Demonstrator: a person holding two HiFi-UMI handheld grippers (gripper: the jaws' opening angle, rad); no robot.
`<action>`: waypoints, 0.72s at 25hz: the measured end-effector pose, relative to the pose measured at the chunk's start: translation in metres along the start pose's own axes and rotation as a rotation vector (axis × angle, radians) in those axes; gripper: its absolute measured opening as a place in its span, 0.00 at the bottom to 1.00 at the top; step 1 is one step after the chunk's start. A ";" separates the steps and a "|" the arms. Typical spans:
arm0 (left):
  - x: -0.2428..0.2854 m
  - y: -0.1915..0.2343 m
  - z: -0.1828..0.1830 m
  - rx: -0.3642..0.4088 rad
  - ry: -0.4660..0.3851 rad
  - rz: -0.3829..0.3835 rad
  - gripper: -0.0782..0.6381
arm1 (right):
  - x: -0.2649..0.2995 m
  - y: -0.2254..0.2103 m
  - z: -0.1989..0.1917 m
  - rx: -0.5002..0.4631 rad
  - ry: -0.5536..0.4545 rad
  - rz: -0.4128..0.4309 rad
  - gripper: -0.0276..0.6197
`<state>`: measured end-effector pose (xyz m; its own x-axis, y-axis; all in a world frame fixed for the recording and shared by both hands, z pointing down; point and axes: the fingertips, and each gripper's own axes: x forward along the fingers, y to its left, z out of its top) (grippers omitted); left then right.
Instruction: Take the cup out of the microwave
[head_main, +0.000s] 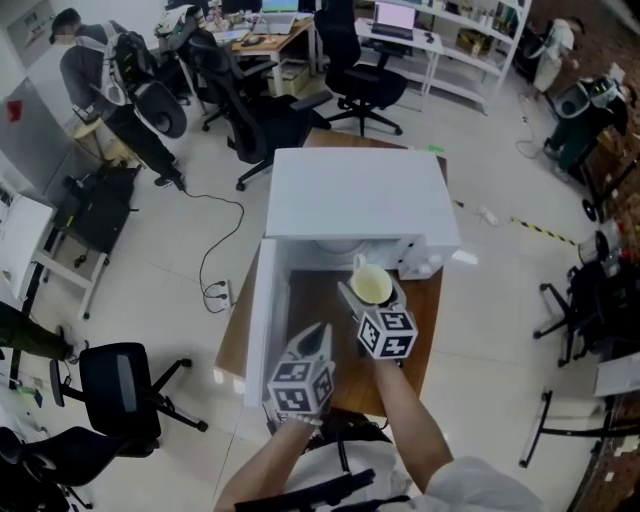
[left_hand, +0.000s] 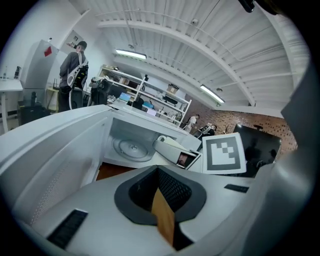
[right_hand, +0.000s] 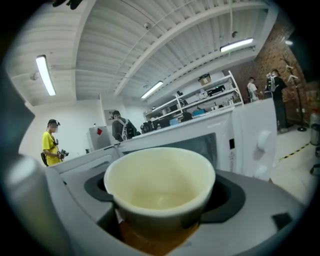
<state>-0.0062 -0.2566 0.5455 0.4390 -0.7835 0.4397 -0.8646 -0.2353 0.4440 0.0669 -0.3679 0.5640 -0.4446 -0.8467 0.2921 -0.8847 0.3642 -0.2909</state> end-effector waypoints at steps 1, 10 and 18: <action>-0.005 -0.003 -0.002 0.004 -0.001 -0.007 0.10 | -0.012 0.003 0.004 -0.008 -0.006 -0.002 0.78; -0.046 -0.022 -0.017 0.022 -0.042 -0.058 0.10 | -0.126 0.031 0.026 -0.043 -0.062 -0.038 0.78; -0.084 -0.052 -0.034 0.017 -0.050 -0.134 0.10 | -0.211 0.054 0.040 -0.013 -0.133 -0.059 0.78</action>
<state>0.0104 -0.1589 0.5116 0.5382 -0.7720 0.3382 -0.8036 -0.3490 0.4821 0.1183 -0.1850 0.4505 -0.3703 -0.9103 0.1847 -0.9107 0.3167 -0.2652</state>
